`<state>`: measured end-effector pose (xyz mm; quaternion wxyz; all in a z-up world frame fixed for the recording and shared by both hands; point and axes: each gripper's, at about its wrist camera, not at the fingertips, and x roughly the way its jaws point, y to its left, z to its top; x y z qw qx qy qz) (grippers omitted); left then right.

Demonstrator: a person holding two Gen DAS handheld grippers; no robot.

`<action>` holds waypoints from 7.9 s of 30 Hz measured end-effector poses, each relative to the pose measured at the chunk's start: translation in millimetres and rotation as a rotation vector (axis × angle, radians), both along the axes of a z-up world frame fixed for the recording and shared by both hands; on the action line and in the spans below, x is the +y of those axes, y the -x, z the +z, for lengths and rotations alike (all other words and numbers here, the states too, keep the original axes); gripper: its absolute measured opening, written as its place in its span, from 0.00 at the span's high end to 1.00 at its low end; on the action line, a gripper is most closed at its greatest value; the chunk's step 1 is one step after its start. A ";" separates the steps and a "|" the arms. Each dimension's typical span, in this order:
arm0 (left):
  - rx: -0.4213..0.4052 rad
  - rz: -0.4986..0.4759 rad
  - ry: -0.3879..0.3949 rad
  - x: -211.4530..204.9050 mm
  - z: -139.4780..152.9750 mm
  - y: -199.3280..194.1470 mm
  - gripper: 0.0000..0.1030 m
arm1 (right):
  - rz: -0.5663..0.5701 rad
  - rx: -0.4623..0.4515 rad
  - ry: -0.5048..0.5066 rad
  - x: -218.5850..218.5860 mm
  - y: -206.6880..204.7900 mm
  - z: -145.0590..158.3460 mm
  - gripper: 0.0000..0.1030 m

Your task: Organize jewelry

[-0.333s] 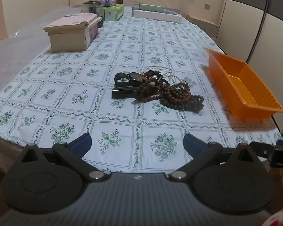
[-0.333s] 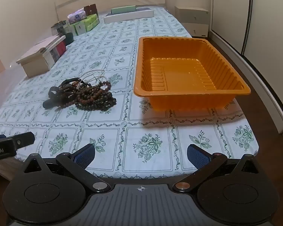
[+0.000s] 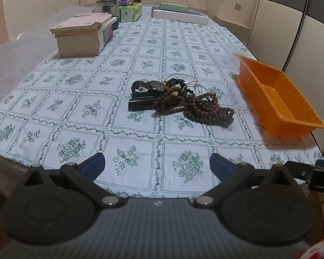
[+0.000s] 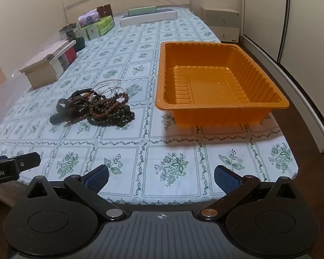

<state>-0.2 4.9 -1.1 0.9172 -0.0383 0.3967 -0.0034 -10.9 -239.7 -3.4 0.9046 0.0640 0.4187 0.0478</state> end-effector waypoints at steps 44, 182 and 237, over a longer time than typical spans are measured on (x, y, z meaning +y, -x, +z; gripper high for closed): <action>0.002 -0.050 0.022 -4.3 0.6 1.4 0.05 | -0.021 -0.004 0.001 -6.3 -1.5 4.2 0.00; -0.152 -0.395 -0.234 5.3 -36.5 -103.9 0.42 | 0.121 -0.220 0.581 -36.7 -87.9 20.3 0.97; -0.149 -0.768 -0.047 -151.4 9.2 -121.9 0.94 | 0.120 -0.207 0.588 -31.3 -92.5 22.4 0.97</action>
